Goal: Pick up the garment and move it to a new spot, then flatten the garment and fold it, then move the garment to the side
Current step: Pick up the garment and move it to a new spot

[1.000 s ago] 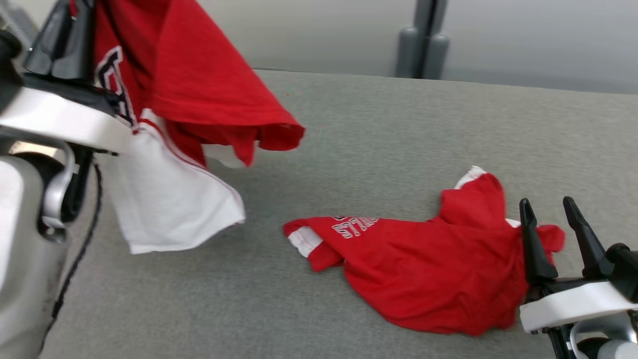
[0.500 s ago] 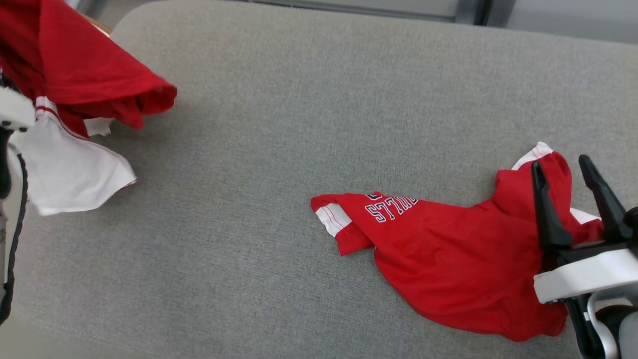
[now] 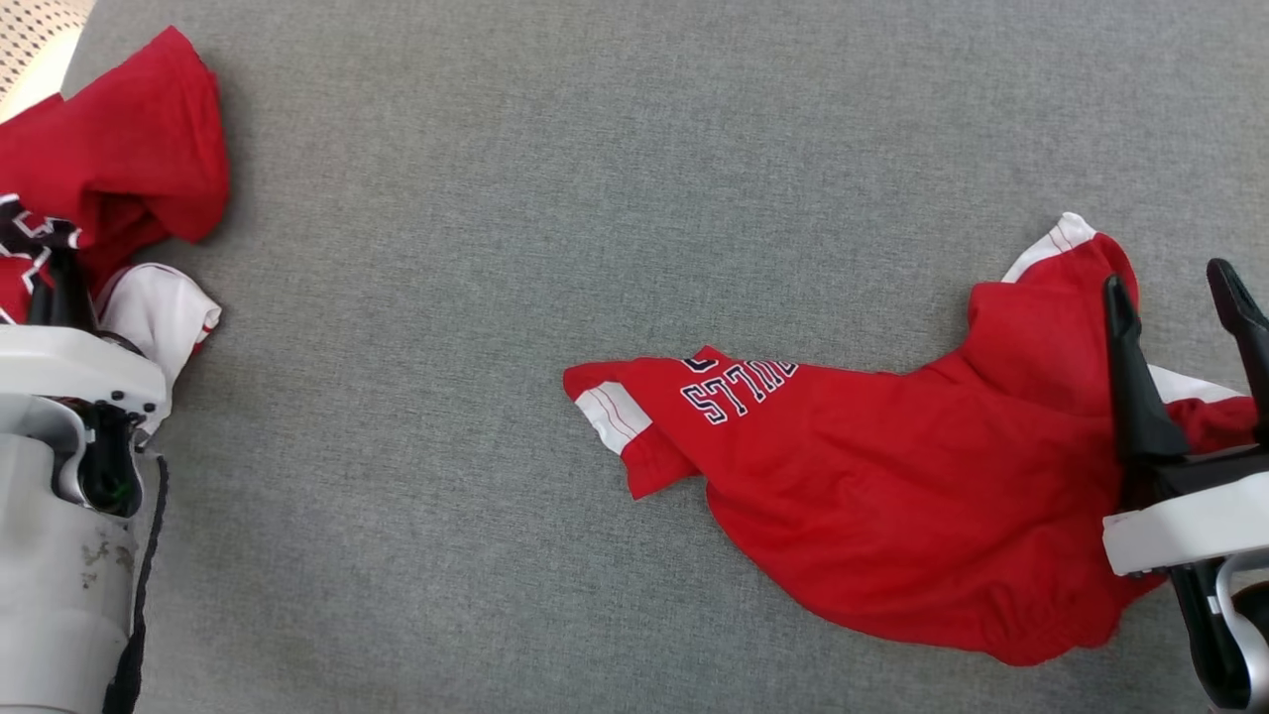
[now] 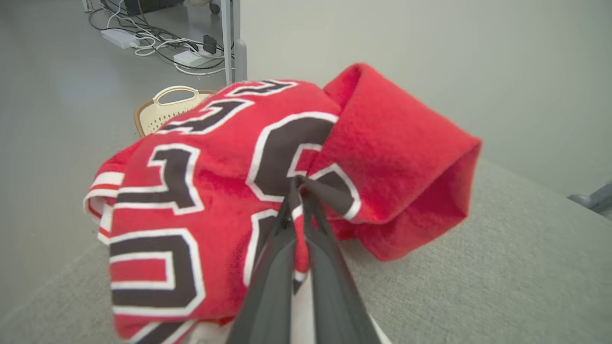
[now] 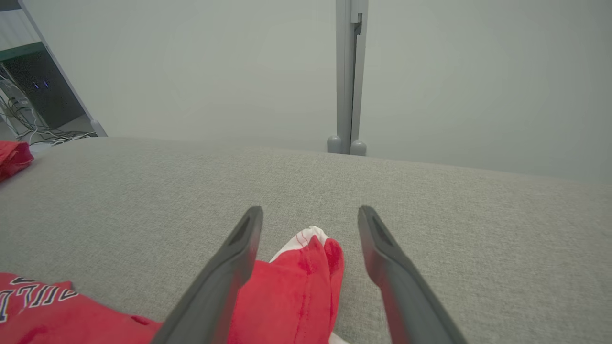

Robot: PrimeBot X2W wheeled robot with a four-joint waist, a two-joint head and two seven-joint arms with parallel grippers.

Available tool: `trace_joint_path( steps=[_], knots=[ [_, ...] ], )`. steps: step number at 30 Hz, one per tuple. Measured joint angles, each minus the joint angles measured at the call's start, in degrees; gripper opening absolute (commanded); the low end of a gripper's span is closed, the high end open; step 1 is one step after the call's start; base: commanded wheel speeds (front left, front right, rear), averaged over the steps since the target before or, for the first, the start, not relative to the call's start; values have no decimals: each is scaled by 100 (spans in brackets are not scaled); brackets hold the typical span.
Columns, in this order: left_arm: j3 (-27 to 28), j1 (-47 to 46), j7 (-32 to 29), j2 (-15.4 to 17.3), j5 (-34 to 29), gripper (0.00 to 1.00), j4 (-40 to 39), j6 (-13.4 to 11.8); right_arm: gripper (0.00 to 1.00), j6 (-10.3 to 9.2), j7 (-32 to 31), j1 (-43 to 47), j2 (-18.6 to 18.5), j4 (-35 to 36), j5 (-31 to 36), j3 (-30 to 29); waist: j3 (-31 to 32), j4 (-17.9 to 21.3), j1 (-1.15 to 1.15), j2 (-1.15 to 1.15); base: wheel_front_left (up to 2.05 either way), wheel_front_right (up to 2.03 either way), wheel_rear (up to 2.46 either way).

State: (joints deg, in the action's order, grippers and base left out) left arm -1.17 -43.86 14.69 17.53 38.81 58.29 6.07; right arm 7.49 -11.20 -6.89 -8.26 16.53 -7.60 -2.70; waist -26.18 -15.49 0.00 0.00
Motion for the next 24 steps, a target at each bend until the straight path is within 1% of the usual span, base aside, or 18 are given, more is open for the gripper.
trace_joint_path(
  steps=[1, 2, 4, 7, 10, 11, 16, 20, 22, 23, 24],
  knots=[
    [35, 0, 9, -46, 36, 11, 52, 21, 100, 1, 0, -14, 1, 16, 5, -10, -13, 11, 0, 0, 0, 0, 0],
    [30, 14, 15, -59, -5, 100, 121, 25, 100, 0, 1, -16, 10, 11, 8, -5, -2, 18, 0, 0, 0, 0, 0],
    [196, 147, 22, -40, -87, 100, -14, 13, 100, 1, 26, -19, 35, -3, 8, 9, 44, 53, 0, 0, 0, 0, 0],
    [569, 548, 29, -59, -365, 100, -575, -97, 100, 1, 109, -9, 110, -87, 4, 10, 191, 79, 0, 0, 0, 0, 0],
    [906, 1191, 29, -261, -777, 100, -1272, -211, 100, 1, 183, 98, 168, -215, -22, 45, 395, 105, 0, 0, 0, 0, 0],
    [906, 1191, 29, -261, -777, 100, -1272, -211, 100, 1, 183, 98, 168, -215, -22, 45, 395, 105, 0, 0, 0, 0, 0],
    [1345, 2281, 38, -704, -1526, 100, -2660, -354, 100, 1, 334, 274, 253, -437, -74, 55, 801, 152, 0, 0, 0, 0, 0],
    [1435, 2982, 42, -939, -2007, 100, -3691, -361, 100, 1, 419, 353, 332, -553, -123, 124, 1114, 220, 0, 0, 0, 0, 0],
    [1352, 3260, 40, -1102, -2192, 100, -4209, -353, 100, 1, 458, 414, 334, -610, -134, 118, 1243, 265, 0, 0, 0, 0, 0],
    [1217, 3494, 40, -1165, -2364, 100, -4695, -349, 100, 0, 468, 491, 343, -653, -134, 97, 1356, 314, 0, 0, 0, 0, 0],
    [1141, 3607, 42, -1198, -2429, 100, -4919, -334, 100, 1, 472, 514, 346, -664, -135, 91, 1408, 341, 0, 0, 0, 0, 0]
  ],
)
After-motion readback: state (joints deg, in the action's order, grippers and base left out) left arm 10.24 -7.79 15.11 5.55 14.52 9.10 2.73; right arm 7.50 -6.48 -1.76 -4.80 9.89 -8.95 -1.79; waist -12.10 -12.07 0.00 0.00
